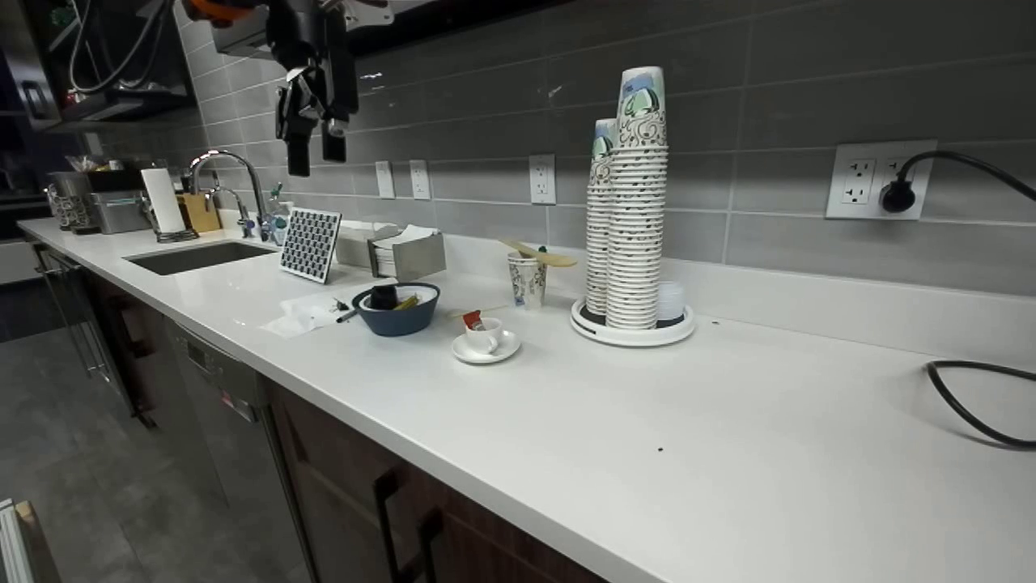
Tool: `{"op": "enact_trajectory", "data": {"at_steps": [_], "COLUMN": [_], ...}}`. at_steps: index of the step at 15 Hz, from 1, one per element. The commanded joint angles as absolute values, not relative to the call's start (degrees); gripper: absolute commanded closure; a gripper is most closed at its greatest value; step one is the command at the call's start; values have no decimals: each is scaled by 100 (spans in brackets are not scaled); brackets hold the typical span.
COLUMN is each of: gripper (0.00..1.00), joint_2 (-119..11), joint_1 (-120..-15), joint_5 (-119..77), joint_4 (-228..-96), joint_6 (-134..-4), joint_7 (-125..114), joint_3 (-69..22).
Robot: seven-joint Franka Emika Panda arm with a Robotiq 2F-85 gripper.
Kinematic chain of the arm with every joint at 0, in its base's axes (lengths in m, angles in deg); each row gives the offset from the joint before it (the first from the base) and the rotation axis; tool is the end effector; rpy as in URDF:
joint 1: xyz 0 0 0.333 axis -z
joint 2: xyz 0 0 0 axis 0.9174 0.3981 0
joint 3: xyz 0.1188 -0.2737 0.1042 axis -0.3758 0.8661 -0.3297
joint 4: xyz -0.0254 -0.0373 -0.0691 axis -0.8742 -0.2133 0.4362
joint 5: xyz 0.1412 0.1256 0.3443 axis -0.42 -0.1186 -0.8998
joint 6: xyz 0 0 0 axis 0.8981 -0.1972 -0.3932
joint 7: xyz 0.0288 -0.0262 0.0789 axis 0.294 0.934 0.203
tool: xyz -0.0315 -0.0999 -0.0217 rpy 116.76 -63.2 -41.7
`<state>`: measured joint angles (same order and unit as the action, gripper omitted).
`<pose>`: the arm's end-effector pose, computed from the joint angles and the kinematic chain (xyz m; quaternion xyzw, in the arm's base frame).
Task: Put the black object inside the tea cup
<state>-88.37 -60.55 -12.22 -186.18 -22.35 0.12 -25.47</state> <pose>0.4330 -0.0854 0.5592 0.9889 -0.0558 -0.1062 0.0881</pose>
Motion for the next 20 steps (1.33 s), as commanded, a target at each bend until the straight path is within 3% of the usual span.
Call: {"op": "enact_trajectory", "data": {"at_steps": [1,8,16,20], "gripper": [0,0,0,0], "joint_2": [-8834,-8474,-6445,-6455], "joint_1": [-6134,-6299,-6940,-6978], "joint_5": [-1206,-1107,-1147,-1174], "joint_4": [-18607,-18283,-16017,-16173], "joint_6": [-2221,-2687,-2892,-2990], "joint_7": [-5,336,1793,1986], "joint_3": [-2481,-2560,-3050,-3110]}}
